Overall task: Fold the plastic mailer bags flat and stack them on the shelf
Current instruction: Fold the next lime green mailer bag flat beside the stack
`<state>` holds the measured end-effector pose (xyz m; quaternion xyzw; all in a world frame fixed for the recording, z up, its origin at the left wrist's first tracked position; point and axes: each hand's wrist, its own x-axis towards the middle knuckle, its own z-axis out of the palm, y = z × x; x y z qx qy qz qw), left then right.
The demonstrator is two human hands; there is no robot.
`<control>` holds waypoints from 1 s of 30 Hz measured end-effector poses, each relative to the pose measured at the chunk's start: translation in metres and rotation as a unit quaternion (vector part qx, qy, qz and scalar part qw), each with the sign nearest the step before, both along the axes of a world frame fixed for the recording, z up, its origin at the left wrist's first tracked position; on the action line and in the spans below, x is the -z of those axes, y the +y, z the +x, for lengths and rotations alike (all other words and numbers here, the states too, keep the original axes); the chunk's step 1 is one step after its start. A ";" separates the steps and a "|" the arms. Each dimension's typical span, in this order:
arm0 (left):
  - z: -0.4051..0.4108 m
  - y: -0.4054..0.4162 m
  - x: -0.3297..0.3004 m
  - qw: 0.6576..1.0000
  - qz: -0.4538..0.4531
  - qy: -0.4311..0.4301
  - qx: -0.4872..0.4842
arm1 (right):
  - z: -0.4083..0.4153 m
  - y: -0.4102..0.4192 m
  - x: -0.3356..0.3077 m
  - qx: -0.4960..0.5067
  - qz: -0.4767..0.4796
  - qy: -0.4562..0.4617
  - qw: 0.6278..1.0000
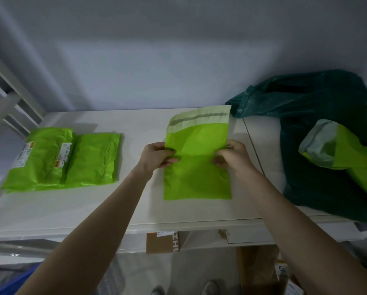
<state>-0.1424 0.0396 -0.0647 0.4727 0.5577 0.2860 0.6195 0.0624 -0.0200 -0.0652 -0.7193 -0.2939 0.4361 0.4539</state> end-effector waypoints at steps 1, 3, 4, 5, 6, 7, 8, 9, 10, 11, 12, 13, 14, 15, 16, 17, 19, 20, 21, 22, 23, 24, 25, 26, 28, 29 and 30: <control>0.000 0.000 0.001 1.000 0.002 -0.010 -0.001 | 0.001 0.001 0.001 0.000 0.008 0.007 1.000; -0.001 0.002 0.005 1.000 0.008 -0.018 -0.010 | 0.001 0.001 0.002 0.005 0.017 0.020 1.000; -0.002 0.004 0.008 1.000 0.009 -0.021 -0.016 | 0.000 0.001 0.001 0.012 0.023 0.031 0.999; -0.001 0.004 0.010 0.999 0.006 -0.029 -0.023 | 0.000 0.001 0.001 0.022 0.028 0.050 0.998; -0.001 0.005 0.011 0.999 0.003 -0.036 -0.028 | -0.001 0.001 0.000 0.035 0.030 0.079 0.996; -0.001 0.004 0.011 0.998 -0.001 -0.043 -0.035 | -0.001 0.001 -0.001 0.047 0.026 0.115 0.992; 0.000 0.004 0.012 0.998 -0.003 -0.052 -0.045 | -0.001 0.001 -0.002 0.056 0.019 0.148 0.987; 0.000 0.003 0.011 0.996 -0.009 -0.067 -0.058 | 0.000 0.000 -0.003 0.061 0.011 0.175 0.983; 0.001 0.002 0.010 0.993 -0.019 -0.084 -0.075 | 0.000 0.000 -0.004 0.064 0.004 0.196 0.979; 0.002 0.001 0.008 0.990 -0.030 -0.100 -0.090 | 0.001 0.000 -0.004 0.066 -0.001 0.213 0.975; 0.003 0.002 0.007 0.990 -0.036 -0.102 -0.095 | 0.001 0.001 -0.004 0.065 -0.004 0.223 0.973; 0.005 0.002 0.007 0.990 -0.038 -0.100 -0.096 | 0.002 0.001 -0.005 0.062 -0.008 0.228 0.972; 0.006 0.003 0.008 0.991 -0.034 -0.094 -0.092 | 0.002 0.003 -0.005 0.058 -0.012 0.229 0.972; 0.006 0.005 0.009 0.992 -0.031 -0.088 -0.084 | 0.002 0.004 -0.006 0.055 -0.016 0.228 0.972; 0.006 0.006 0.011 0.995 -0.021 -0.075 -0.067 | 0.002 0.005 -0.006 0.055 -0.020 0.226 0.972; 0.005 0.006 0.012 0.997 -0.006 -0.063 -0.039 | 0.002 0.007 -0.007 0.056 -0.021 0.227 0.972; 0.002 0.008 0.016 0.999 0.027 -0.031 0.028 | 0.003 0.009 -0.008 0.056 -0.014 0.232 0.971; 0.001 0.008 0.016 0.998 0.042 -0.013 0.051 | 0.003 0.009 -0.008 0.050 -0.009 0.235 0.971; 0.000 0.007 0.016 0.996 0.056 0.004 0.062 | 0.003 0.009 -0.010 0.040 -0.003 0.232 0.972; 0.000 0.006 0.016 0.995 0.066 0.017 0.067 | 0.003 0.009 -0.009 0.033 0.001 0.218 0.975; 0.000 0.005 0.017 0.995 0.069 0.020 0.069 | 0.002 0.009 -0.010 0.032 0.008 0.206 0.978; 0.000 0.005 0.018 0.995 0.066 0.018 0.069 | 0.003 0.008 -0.008 0.034 0.017 0.192 0.981; 0.000 0.004 0.019 0.995 0.063 0.015 0.070 | 0.004 0.006 -0.007 0.038 0.026 0.185 0.982; -0.001 0.004 0.021 0.995 0.063 0.016 0.073 | 0.006 0.005 -0.006 0.039 0.027 0.167 0.985; -0.001 0.004 0.023 0.994 0.071 0.013 0.076 | 0.009 0.002 -0.004 0.039 0.004 0.103 0.994; -0.001 0.004 0.023 0.994 0.078 0.009 0.076 | 0.011 0.001 -0.003 0.043 -0.010 0.073 0.996; 0.000 0.004 0.023 0.994 0.084 0.005 0.075 | 0.013 -0.001 -0.002 0.046 -0.022 0.053 0.997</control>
